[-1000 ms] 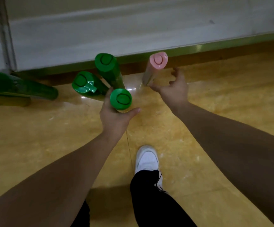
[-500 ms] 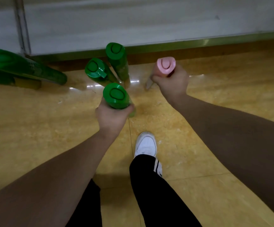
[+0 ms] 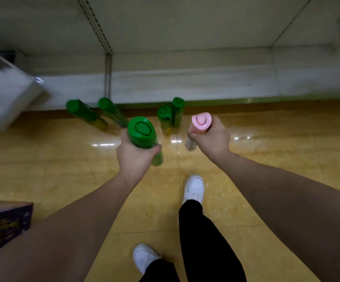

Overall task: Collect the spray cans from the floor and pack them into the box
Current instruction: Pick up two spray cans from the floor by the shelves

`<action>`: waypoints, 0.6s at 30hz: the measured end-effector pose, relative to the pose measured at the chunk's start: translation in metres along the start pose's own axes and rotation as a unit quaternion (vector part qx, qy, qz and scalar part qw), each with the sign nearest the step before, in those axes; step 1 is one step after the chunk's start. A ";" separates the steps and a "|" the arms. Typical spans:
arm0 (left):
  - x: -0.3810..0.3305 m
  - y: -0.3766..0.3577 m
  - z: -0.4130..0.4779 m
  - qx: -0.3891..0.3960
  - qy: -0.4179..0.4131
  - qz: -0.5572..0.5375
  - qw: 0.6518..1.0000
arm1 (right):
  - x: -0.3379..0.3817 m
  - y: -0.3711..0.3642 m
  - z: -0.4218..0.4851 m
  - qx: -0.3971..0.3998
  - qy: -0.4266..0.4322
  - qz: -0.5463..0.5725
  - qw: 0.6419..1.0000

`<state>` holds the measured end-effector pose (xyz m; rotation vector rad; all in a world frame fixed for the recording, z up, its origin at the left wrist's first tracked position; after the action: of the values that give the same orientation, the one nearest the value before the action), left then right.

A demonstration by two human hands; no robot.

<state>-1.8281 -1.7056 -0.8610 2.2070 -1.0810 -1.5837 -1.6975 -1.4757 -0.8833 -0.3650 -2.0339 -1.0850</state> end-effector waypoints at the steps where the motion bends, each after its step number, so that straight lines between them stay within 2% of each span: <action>1: -0.009 0.027 -0.007 -0.006 -0.010 0.005 1.000 | 0.023 0.004 -0.016 0.008 0.012 -0.002 1.000; 10: -0.128 0.303 -0.087 -0.150 -0.038 -0.016 0.988 | 0.273 0.026 -0.157 0.121 0.154 -0.041 0.980; 18: -0.203 0.529 -0.183 -0.306 -0.039 -0.002 0.951 | 0.507 0.036 -0.286 0.189 0.350 -0.060 0.916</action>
<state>-1.9261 -1.9856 -0.3452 1.7379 -0.4924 -1.7207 -1.8617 -1.7360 -0.3884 0.3195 -1.5630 -0.7143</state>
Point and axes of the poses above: each hand's wrist, its own z-axis towards the middle knuckle, its own y-axis out of the back of the hand, x = y × z, the point moved 7 cm from there along z, towards the middle knuckle, and after that the axes turned 5 degrees about z, right-handed, at the moved point
